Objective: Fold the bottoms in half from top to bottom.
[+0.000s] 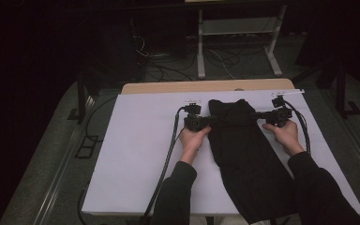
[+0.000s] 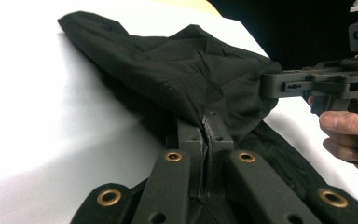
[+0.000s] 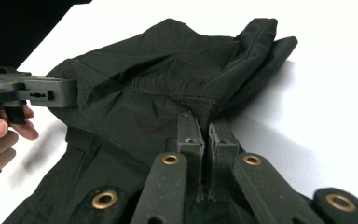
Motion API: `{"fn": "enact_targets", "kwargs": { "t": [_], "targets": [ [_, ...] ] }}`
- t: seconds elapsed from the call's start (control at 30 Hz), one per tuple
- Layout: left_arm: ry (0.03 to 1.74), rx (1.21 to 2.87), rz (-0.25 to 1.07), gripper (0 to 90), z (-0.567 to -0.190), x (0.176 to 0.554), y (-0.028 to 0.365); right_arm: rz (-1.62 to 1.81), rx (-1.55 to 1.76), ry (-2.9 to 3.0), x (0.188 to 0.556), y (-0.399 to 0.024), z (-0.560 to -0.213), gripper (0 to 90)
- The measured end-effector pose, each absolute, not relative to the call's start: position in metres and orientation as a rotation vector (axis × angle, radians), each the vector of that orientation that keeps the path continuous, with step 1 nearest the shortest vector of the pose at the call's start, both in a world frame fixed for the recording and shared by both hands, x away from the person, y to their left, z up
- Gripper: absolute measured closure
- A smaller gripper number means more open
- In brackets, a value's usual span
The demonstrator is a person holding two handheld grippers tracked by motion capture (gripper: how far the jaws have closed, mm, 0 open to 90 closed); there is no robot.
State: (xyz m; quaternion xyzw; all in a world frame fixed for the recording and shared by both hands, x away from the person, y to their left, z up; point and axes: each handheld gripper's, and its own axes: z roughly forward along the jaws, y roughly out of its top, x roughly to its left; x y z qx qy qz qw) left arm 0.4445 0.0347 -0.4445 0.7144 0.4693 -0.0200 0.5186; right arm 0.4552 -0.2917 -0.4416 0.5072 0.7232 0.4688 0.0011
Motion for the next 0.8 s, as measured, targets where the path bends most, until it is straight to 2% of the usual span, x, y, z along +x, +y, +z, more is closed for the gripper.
{"fn": "enact_targets", "kwargs": {
  "t": [0.8],
  "targets": [
    [1.049, 1.744, -0.032, 87.1, -0.445, 0.419, 0.030, 1.491, 1.565, 2.245, 0.425, -0.295, -0.440, 84.7]
  ]
}}
